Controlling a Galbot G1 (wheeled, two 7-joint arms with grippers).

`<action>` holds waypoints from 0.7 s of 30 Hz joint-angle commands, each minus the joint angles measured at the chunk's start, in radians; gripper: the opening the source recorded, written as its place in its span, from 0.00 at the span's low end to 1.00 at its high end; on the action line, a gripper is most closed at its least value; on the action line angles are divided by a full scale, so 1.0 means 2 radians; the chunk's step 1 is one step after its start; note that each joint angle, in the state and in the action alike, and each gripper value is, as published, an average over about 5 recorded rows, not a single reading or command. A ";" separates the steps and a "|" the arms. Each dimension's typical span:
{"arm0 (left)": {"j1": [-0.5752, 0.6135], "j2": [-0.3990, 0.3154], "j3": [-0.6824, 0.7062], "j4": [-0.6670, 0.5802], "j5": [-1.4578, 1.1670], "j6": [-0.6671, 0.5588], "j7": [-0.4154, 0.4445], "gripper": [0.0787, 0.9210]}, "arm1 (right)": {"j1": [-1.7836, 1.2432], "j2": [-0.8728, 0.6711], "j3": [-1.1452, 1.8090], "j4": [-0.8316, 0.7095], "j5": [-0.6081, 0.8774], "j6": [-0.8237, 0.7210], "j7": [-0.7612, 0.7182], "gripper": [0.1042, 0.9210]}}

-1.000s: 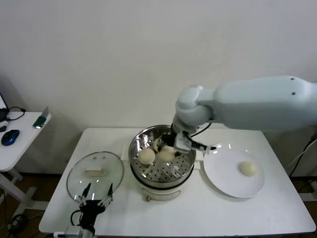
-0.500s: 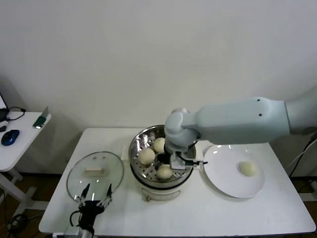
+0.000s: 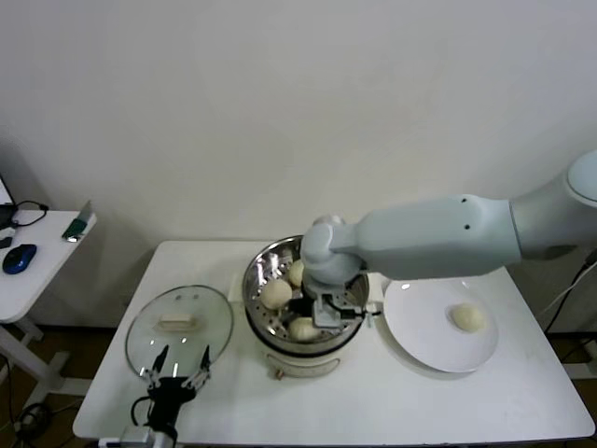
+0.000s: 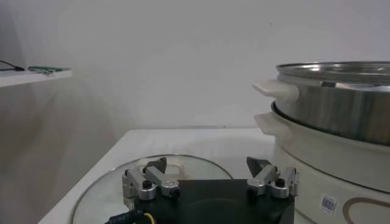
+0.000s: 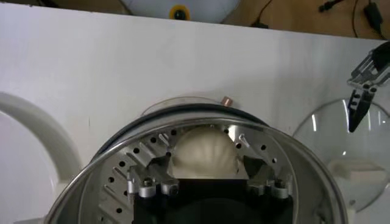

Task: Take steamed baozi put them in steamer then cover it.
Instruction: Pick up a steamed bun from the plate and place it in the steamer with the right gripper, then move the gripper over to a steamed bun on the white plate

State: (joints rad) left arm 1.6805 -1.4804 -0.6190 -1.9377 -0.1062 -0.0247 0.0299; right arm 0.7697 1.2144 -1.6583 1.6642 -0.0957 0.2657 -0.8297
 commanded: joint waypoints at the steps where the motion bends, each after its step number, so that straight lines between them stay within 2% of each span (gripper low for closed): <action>1: -0.001 0.000 0.002 0.000 0.000 0.000 0.000 0.88 | 0.026 -0.015 0.008 -0.011 0.033 0.009 -0.014 0.88; 6: -0.003 0.000 0.003 0.001 0.001 0.000 0.000 0.88 | 0.084 -0.066 0.007 -0.039 0.116 0.011 -0.052 0.88; 8: -0.003 0.000 0.004 0.001 0.001 0.000 0.000 0.88 | 0.121 -0.090 -0.017 -0.052 0.172 0.004 -0.071 0.88; 11: -0.005 0.000 0.005 0.002 0.003 0.001 0.001 0.88 | 0.172 -0.132 -0.065 -0.066 0.267 -0.027 -0.096 0.88; 14: -0.008 0.002 0.006 0.003 0.005 0.000 0.001 0.88 | 0.202 -0.183 -0.106 -0.081 0.331 -0.073 -0.111 0.88; 17: -0.010 0.004 0.007 0.005 0.004 0.000 0.002 0.88 | 0.210 -0.238 -0.146 -0.097 0.350 -0.123 -0.118 0.88; 21: -0.013 0.005 0.008 0.006 0.004 0.000 0.003 0.88 | 0.180 -0.307 -0.171 -0.112 0.326 -0.174 -0.104 0.88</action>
State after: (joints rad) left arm 1.6591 -1.4739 -0.6035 -1.9267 -0.0999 -0.0247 0.0338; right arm 1.0567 0.9008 -1.8265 1.5184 0.3639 0.1320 -0.9929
